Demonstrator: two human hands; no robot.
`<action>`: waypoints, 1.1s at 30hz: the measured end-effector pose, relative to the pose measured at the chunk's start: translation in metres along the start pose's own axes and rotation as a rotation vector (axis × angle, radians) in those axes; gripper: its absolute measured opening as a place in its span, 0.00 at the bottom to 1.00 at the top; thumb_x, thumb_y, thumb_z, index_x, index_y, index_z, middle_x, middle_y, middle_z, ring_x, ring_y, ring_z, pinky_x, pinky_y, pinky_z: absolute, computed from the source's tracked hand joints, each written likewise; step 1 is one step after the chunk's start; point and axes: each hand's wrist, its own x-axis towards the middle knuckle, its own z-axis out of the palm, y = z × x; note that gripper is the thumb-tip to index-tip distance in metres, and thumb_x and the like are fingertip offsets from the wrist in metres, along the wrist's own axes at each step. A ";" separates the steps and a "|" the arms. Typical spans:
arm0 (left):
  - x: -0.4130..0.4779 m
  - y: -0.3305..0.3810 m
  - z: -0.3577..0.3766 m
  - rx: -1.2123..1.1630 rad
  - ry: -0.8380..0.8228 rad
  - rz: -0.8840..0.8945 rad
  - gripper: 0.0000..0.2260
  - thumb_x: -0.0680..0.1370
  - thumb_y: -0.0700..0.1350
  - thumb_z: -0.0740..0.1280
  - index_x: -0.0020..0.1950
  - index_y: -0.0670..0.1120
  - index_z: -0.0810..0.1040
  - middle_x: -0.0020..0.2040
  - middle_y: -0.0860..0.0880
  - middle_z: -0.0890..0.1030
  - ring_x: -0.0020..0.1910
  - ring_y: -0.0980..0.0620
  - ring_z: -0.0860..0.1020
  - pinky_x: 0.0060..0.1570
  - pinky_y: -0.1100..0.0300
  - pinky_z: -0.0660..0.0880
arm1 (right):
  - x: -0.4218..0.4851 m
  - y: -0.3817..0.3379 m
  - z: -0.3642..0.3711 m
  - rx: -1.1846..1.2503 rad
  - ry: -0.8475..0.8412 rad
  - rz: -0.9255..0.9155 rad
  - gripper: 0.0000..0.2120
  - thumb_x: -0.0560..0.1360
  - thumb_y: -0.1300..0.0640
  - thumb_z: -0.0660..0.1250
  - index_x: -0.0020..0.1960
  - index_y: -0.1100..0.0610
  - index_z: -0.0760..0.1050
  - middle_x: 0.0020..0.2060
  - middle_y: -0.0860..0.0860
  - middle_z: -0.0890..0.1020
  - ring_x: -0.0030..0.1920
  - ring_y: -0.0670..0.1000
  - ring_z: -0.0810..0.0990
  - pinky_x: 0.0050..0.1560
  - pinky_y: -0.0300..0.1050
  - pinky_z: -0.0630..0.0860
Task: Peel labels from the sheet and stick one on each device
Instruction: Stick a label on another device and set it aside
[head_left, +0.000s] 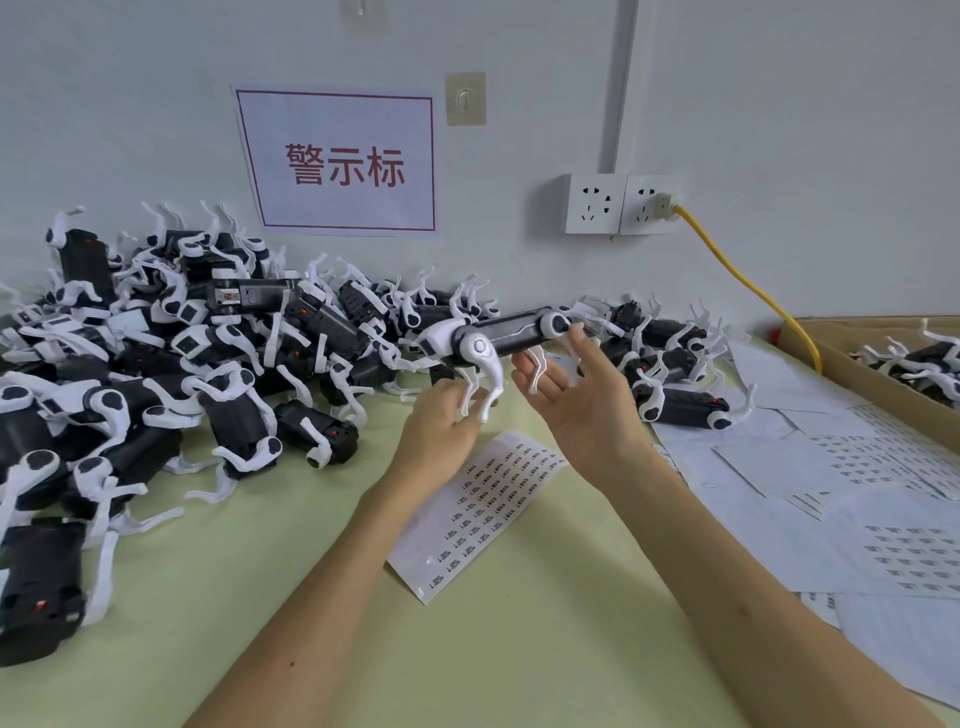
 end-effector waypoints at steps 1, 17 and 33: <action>0.000 0.000 -0.003 -0.050 0.029 -0.029 0.10 0.85 0.46 0.62 0.51 0.49 0.82 0.46 0.57 0.82 0.47 0.62 0.79 0.48 0.63 0.73 | -0.001 0.000 0.000 0.023 -0.002 -0.007 0.17 0.75 0.50 0.72 0.57 0.61 0.78 0.46 0.58 0.84 0.47 0.55 0.85 0.57 0.49 0.80; 0.000 0.018 -0.006 -0.831 -0.142 -0.271 0.22 0.82 0.60 0.62 0.58 0.42 0.82 0.44 0.45 0.86 0.44 0.50 0.84 0.45 0.60 0.79 | 0.010 0.009 -0.005 -0.770 0.265 -0.229 0.18 0.77 0.45 0.72 0.63 0.50 0.76 0.58 0.48 0.81 0.58 0.47 0.81 0.59 0.49 0.79; -0.003 0.023 -0.008 -0.769 0.095 -0.253 0.15 0.79 0.59 0.70 0.53 0.47 0.85 0.49 0.46 0.87 0.45 0.50 0.85 0.52 0.48 0.79 | 0.002 0.016 0.005 -0.958 -0.013 -0.348 0.06 0.82 0.59 0.67 0.47 0.58 0.79 0.44 0.54 0.85 0.46 0.47 0.85 0.49 0.41 0.79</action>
